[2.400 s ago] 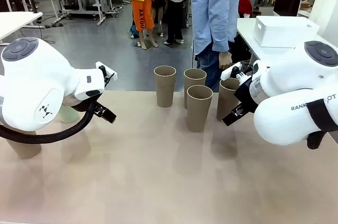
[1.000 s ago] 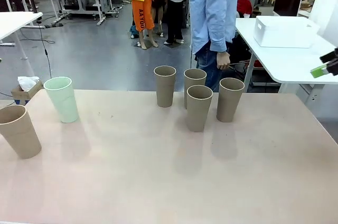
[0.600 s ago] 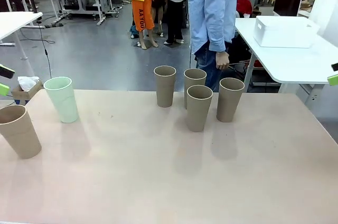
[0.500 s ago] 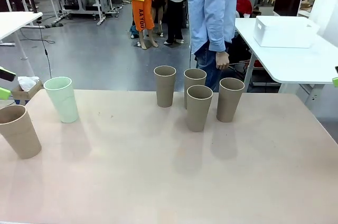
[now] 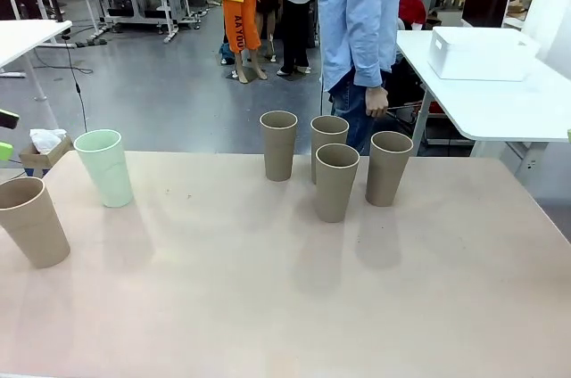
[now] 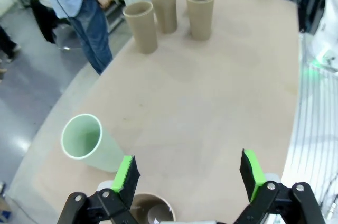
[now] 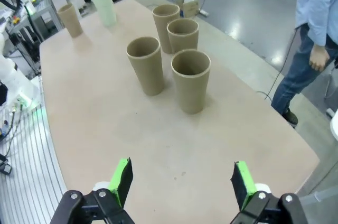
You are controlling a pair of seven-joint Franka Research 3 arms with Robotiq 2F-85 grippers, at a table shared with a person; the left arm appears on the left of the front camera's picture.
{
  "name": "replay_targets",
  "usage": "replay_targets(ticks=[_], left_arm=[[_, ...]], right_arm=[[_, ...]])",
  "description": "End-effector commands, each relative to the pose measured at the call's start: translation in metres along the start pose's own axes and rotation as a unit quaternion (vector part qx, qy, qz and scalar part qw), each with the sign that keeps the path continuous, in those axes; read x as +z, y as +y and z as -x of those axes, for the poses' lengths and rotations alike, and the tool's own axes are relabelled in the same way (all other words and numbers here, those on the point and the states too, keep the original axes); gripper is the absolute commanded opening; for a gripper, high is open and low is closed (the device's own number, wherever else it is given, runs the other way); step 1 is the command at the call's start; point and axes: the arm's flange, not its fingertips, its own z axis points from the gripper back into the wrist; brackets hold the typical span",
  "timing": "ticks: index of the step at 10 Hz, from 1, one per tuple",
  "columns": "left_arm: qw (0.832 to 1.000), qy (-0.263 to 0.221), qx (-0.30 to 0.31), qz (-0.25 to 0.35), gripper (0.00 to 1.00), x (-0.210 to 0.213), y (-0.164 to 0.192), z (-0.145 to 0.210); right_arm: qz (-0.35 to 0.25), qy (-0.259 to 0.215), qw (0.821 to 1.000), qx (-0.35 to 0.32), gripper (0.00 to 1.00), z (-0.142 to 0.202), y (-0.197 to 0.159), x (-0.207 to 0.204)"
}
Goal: Stack the cups and store them in the basket.
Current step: Pick up two Reusable plastic cups , one in each hand.
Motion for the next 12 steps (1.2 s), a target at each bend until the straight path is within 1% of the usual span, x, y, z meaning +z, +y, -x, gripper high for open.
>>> replay_targets(ticks=[1,2,12], left_arm=[[0.999,-0.034,0.005,-0.035,1.0,-0.008,-0.0028,0.0028],[1.0,0.0,0.0,0.0,1.0,0.0,0.0,0.0],[1.0,0.0,0.0,0.0,1.0,0.0,0.0,0.0]], right_arm=[[0.006,0.017,1.0,0.003,1.0,0.0027,-0.0016,0.0011],[0.006,0.017,1.0,0.003,1.0,0.0027,-0.0016,0.0011],[0.006,0.017,1.0,0.003,1.0,0.0027,-0.0016,0.0011]])
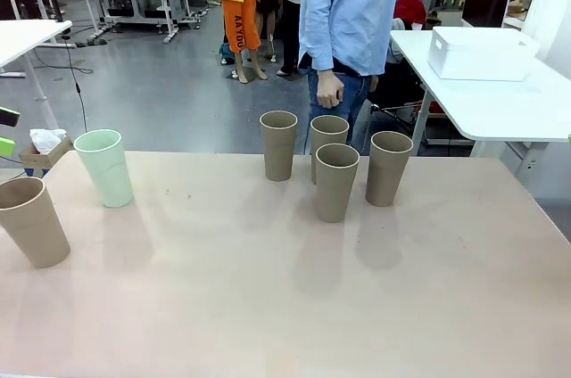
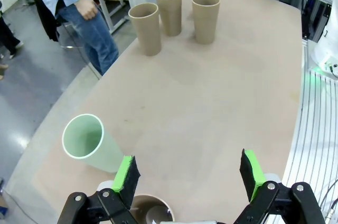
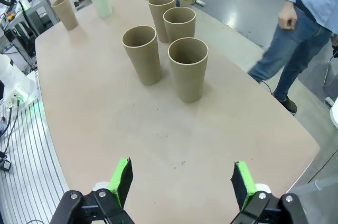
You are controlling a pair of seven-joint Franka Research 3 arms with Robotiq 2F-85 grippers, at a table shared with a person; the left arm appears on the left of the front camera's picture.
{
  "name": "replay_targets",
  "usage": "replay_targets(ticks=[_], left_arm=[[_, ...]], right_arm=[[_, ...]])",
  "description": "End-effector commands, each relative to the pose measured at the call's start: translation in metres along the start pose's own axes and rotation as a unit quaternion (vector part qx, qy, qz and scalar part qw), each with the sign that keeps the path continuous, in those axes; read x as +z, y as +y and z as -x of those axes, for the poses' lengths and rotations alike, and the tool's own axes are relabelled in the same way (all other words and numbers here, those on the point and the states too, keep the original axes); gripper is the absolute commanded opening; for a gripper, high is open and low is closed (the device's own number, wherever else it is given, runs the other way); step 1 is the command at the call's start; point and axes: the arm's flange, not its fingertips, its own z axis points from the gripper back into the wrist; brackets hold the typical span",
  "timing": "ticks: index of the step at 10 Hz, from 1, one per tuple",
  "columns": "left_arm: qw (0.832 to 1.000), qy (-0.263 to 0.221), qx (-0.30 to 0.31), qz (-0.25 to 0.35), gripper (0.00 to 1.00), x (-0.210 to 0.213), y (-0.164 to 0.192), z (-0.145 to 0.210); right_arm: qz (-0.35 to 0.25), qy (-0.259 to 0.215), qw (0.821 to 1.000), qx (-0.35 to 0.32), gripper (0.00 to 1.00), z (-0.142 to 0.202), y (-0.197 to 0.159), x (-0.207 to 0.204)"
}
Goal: Stack the cups and store them in the basket.
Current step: Pick up two Reusable plastic cups , one in each hand.
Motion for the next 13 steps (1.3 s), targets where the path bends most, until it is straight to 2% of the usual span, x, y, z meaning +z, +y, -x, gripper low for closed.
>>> replay_targets(ticks=[1,13], left_arm=[[1.0,0.001,-0.012,0.003,1.0,0.0008,0.0003,0.001],[1.0,0.001,-0.012,0.003,1.0,0.0008,0.0003,0.001]], right_arm=[[-0.005,-0.014,1.0,0.011,1.0,-0.001,-0.0031,0.0002],[-0.005,-0.014,1.0,0.011,1.0,-0.001,-0.0031,0.0002]])
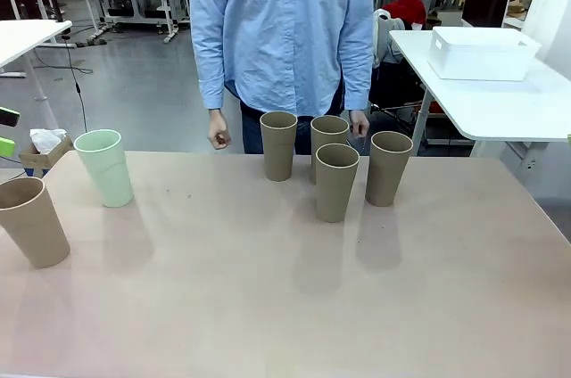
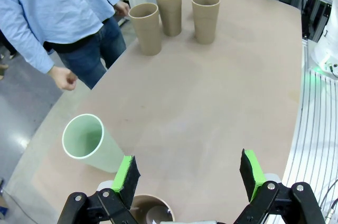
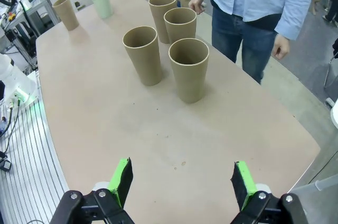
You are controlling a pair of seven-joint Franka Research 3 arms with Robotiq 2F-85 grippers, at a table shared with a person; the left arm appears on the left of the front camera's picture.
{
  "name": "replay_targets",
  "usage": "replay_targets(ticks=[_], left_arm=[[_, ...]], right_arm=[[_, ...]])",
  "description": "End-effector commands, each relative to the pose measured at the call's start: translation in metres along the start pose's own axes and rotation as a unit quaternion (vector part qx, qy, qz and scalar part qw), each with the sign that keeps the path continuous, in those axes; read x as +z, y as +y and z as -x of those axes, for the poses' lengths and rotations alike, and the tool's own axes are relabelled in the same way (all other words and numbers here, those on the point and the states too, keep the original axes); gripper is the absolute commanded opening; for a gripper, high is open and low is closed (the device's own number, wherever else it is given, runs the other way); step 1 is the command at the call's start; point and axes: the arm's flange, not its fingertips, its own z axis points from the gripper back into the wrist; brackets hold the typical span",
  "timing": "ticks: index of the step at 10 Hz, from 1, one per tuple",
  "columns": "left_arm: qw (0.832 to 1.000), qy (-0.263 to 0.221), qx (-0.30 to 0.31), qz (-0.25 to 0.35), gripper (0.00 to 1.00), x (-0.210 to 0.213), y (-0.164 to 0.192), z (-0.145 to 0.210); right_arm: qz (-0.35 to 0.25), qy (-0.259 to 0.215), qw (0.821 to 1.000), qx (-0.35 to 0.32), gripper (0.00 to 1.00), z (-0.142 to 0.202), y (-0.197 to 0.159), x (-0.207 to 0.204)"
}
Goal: Stack the cups and store them in the basket.
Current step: Pick up two Reusable plastic cups , one in each hand.
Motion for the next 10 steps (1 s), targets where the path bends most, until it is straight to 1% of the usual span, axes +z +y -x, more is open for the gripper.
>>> replay_targets(ticks=[1,10], left_arm=[[1.0,0.001,-0.011,0.003,1.0,0.0008,0.0003,0.001],[1.0,0.001,-0.011,0.003,1.0,0.0008,0.0003,0.001]], right_arm=[[-0.003,-0.013,1.0,0.011,1.0,-0.0004,-0.0031,0.0008],[-0.003,-0.013,1.0,0.011,1.0,-0.0004,-0.0031,0.0008]])
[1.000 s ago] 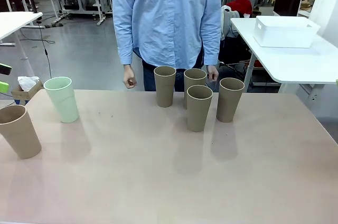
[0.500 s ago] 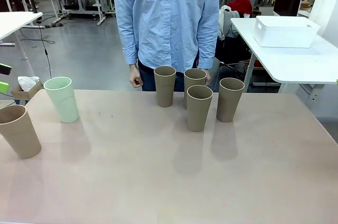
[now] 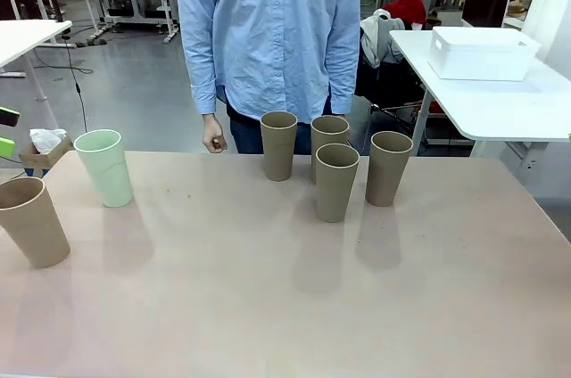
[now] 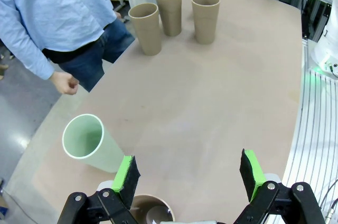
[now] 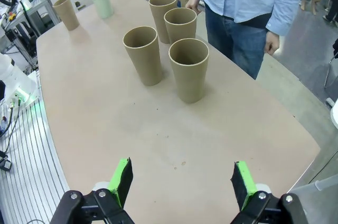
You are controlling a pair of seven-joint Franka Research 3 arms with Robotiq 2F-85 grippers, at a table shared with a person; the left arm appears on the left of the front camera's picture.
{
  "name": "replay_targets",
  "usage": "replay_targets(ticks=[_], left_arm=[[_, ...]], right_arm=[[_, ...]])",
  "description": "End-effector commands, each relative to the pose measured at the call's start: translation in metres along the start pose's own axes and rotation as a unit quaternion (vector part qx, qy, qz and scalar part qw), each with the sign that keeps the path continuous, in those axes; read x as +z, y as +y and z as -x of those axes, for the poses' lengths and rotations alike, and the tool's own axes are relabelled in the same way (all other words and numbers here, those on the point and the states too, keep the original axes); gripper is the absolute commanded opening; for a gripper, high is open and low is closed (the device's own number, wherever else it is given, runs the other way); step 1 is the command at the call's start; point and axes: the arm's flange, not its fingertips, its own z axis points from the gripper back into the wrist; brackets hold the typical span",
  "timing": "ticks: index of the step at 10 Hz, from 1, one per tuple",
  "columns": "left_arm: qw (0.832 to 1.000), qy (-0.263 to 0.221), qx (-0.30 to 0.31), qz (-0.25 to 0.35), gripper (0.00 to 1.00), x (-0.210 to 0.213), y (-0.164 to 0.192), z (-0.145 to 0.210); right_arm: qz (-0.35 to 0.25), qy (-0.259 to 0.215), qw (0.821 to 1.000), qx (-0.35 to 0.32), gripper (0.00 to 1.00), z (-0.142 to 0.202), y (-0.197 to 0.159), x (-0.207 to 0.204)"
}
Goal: Stack the cups and store them in the basket.
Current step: Pick up two Reusable plastic cups , one in each hand.
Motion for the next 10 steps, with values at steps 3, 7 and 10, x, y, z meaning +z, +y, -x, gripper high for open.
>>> replay_targets(ticks=[3,7,10], left_arm=[[1.0,0.001,-0.011,0.003,1.0,0.0007,0.0003,0.001],[1.0,0.001,-0.011,0.003,1.0,0.0007,0.0003,0.001],[1.0,0.001,-0.011,0.003,1.0,0.0007,0.0003,0.001]], right_arm=[[-0.002,-0.013,1.0,0.011,1.0,0.0002,-0.0024,-0.0007],[-0.002,-0.013,1.0,0.011,1.0,0.0002,-0.0024,-0.0007],[-0.002,-0.013,1.0,0.011,1.0,0.0002,-0.0024,-0.0007]])
